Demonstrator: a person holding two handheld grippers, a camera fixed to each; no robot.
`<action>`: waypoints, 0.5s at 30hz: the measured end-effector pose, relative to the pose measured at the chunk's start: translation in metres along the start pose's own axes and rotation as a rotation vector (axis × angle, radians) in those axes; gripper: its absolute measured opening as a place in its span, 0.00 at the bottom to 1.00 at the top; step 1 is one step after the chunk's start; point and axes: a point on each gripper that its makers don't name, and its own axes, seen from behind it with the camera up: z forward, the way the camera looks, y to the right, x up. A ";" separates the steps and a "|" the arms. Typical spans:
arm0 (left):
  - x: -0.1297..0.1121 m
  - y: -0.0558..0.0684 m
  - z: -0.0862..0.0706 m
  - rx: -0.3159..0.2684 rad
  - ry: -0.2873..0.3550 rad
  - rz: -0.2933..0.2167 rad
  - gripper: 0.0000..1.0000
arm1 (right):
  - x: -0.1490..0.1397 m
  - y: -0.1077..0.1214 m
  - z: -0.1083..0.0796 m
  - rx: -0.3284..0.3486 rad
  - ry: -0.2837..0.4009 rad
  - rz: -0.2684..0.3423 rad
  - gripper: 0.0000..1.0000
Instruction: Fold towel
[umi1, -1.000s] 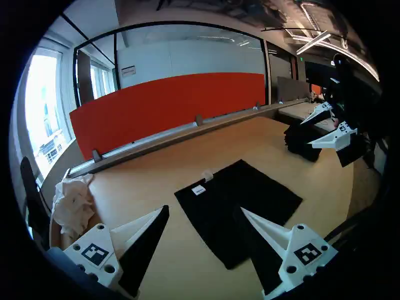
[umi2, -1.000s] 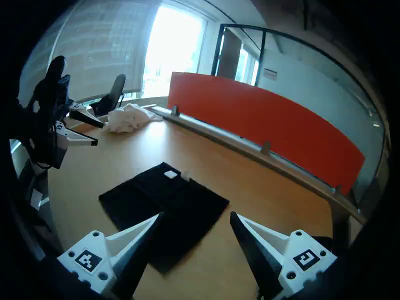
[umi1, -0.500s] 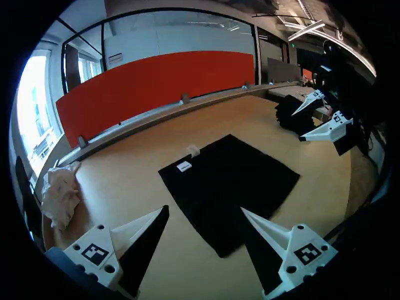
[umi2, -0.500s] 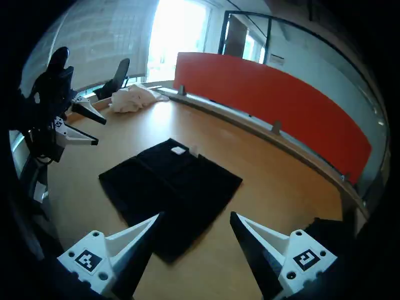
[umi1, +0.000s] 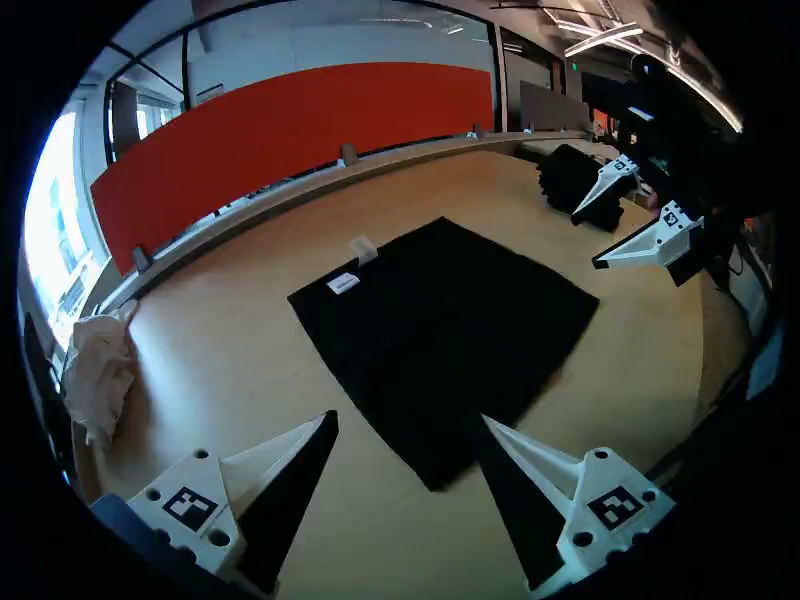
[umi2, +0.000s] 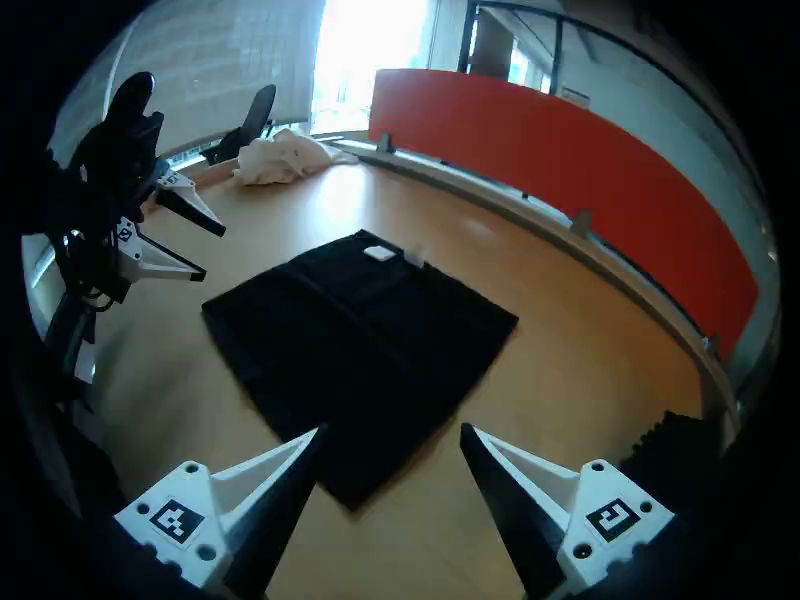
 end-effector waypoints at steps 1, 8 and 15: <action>-0.003 0.001 0.002 -0.006 -0.008 0.000 0.95 | -0.003 -0.002 0.002 0.004 -0.005 0.001 1.00; -0.020 0.009 0.013 -0.034 -0.054 -0.001 0.95 | -0.020 -0.013 0.015 0.033 -0.044 0.007 1.00; -0.037 0.015 0.020 -0.053 -0.101 0.001 0.95 | -0.037 -0.017 0.022 0.055 -0.082 0.011 1.00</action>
